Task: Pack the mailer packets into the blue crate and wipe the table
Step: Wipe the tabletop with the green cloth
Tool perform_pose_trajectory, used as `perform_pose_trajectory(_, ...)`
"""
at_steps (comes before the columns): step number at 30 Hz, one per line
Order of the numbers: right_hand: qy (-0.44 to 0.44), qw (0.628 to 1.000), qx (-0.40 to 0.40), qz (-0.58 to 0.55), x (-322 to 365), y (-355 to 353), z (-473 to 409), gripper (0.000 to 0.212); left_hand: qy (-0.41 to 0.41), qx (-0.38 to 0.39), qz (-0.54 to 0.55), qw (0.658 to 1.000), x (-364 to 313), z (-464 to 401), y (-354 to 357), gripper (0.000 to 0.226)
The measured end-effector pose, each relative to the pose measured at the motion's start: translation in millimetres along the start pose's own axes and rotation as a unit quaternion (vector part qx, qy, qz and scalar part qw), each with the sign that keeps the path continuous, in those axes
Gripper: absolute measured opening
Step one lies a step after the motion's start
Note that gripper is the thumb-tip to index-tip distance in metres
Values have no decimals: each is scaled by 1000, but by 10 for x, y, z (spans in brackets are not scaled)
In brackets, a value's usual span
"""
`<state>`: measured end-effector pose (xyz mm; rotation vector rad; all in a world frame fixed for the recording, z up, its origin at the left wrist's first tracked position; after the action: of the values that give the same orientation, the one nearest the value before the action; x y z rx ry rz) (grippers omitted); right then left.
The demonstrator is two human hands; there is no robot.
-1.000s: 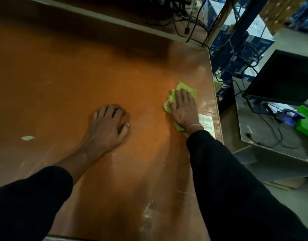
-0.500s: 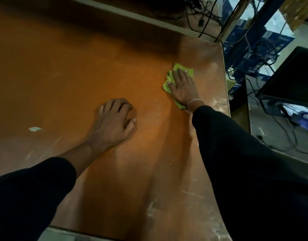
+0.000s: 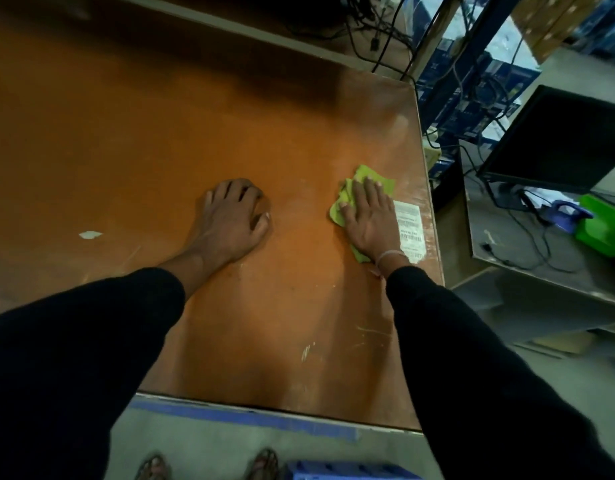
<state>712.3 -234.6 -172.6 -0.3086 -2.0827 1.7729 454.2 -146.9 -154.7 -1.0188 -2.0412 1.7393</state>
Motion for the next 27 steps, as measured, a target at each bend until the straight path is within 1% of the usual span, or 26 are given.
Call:
perform_pose_trajectory(1,30,1000,-4,4,15,-3,78,69,0,1,3,1000,5,5,3,54)
perform_pose_trajectory(2,21,1000,-8,8,125,-3,172,69,1,1,7,1000,2,8,5,53)
perform_pose_trajectory(5,-106,994,-4,-1,491,-17,550,64,5,4,13,1000,-26,-5,-2,49)
perform_pose_trajectory(6,-115,993,0,-1,478,-36,641,63,2,5,14,1000,-25,-5,-15,47)
perform_pose_trajectory(7,-94,996,-1,2,402,-54,691,63,-1,4,14,1000,-20,1,-33,46)
perform_pose_trajectory(10,77,997,-18,23,154,-100,826,69,5,10,31,999,-1,40,-69,44)
perform_pose_trajectory(11,96,995,-19,27,221,-96,896,71,15,16,40,999,5,62,-75,43)
perform_pose_trajectory(12,75,997,-16,27,364,-84,974,70,28,24,47,998,20,84,-83,44)
perform_pose_trajectory(15,-68,998,-3,9,786,-89,1254,65,57,31,43,997,229,182,-178,44)
perform_pose_trajectory(16,-86,996,6,6,813,-95,1304,65,58,25,35,997,365,223,-221,44)
perform_pose_trajectory(17,-77,997,8,7,797,-101,1314,65,57,20,24,998,517,264,-265,44)
perform_pose_trajectory(18,-39,999,2,11,748,-108,1307,65,54,15,13,998,669,300,-302,44)
perform_pose_trajectory(20,66,997,-17,28,717,-126,1338,68,33,11,3,999,965,362,-365,45)
perform_pose_trajectory(21,82,996,-20,33,829,-122,1377,69,21,12,-2,1000,1108,389,-396,45)
perform_pose_trajectory(22,55,998,-15,30,1026,-103,1434,69,10,15,-9,1000,1234,408,-422,46)
perform_pose_trajectory(25,-119,993,12,13,1659,-64,1726,65,-8,13,-28,999,1528,438,-521,46)
perform_pose_trajectory(26,-145,989,18,14,1726,-59,1793,65,-14,11,-31,999,1617,445,-555,45)
perform_pose_trajectory(27,-142,989,19,17,1716,-48,1816,65,-17,7,-33,999,1699,458,-579,45)
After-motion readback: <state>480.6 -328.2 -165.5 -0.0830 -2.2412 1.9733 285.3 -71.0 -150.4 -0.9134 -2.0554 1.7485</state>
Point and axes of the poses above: each hand's wrist, its own z-axis away from the middle knuckle, its own y-axis out of the palm, x = y × z, the point moved 8 cm from there along -z, towards the middle knuckle, and after that the axes turned 5 degrees about -x, right-handed, at the moved point
